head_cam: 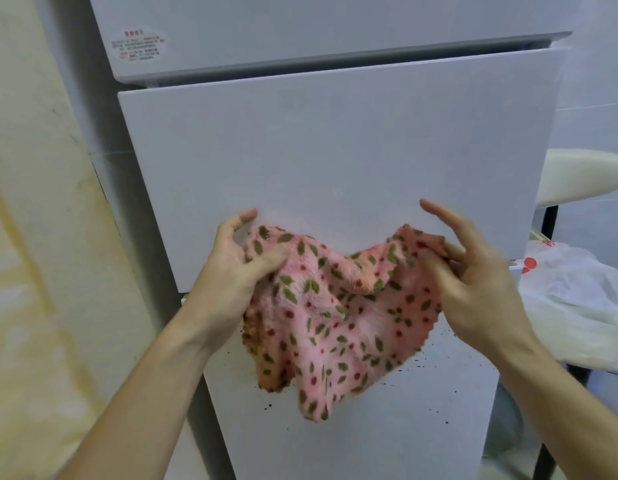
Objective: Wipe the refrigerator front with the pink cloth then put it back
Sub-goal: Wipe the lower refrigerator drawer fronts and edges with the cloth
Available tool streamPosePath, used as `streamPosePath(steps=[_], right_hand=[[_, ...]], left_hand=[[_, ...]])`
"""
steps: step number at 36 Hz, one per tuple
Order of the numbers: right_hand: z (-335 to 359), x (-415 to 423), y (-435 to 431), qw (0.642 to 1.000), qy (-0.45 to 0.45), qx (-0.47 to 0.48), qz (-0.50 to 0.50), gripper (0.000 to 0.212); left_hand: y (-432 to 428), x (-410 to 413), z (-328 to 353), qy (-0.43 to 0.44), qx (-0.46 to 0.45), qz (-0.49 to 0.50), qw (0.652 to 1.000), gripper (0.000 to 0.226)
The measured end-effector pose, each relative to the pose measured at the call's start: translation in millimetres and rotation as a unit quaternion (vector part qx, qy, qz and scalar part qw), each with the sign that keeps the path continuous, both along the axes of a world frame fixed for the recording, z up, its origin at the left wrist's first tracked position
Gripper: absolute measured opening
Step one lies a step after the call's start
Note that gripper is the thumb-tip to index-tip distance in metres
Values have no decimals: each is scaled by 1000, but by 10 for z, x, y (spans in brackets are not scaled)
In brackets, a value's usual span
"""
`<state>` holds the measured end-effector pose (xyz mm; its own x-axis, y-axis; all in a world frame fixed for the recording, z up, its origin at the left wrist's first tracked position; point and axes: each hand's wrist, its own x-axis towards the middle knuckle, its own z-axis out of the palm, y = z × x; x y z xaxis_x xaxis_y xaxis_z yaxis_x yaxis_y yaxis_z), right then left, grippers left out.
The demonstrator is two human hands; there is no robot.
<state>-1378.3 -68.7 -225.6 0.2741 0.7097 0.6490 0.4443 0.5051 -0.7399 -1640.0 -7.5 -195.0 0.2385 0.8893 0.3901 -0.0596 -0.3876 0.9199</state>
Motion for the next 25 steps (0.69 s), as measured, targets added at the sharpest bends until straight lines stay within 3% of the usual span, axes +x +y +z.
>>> streamPosePath(steps=[3, 6, 8, 11, 13, 16, 19, 25], right_hand=[[44, 37, 19, 999, 3, 13, -42, 59], [112, 52, 15, 997, 34, 7, -74, 54], [169, 58, -5, 990, 127, -45, -38, 55], [292, 81, -61, 936, 323, -100, 103, 71], [358, 111, -83, 920, 354, -97, 140, 76], [391, 130, -75, 927, 318, -91, 177, 74], [350, 143, -44, 947, 244, -86, 192, 70], [245, 245, 7, 986, 88, -48, 135, 44]], left_hand=[[59, -92, -43, 134, 87, 84, 984, 67], [85, -107, -56, 176, 157, 147, 961, 55], [34, -84, -37, 189, 185, 177, 948, 45], [-16, -72, -31, 186, 199, 214, 938, 34], [-11, -65, -23, 183, 190, 249, 932, 31], [-5, -72, -2, 165, 154, 278, 934, 28], [21, -132, 46, 117, 75, 250, 958, 38], [53, -454, 227, 147, -69, 67, 985, 73]])
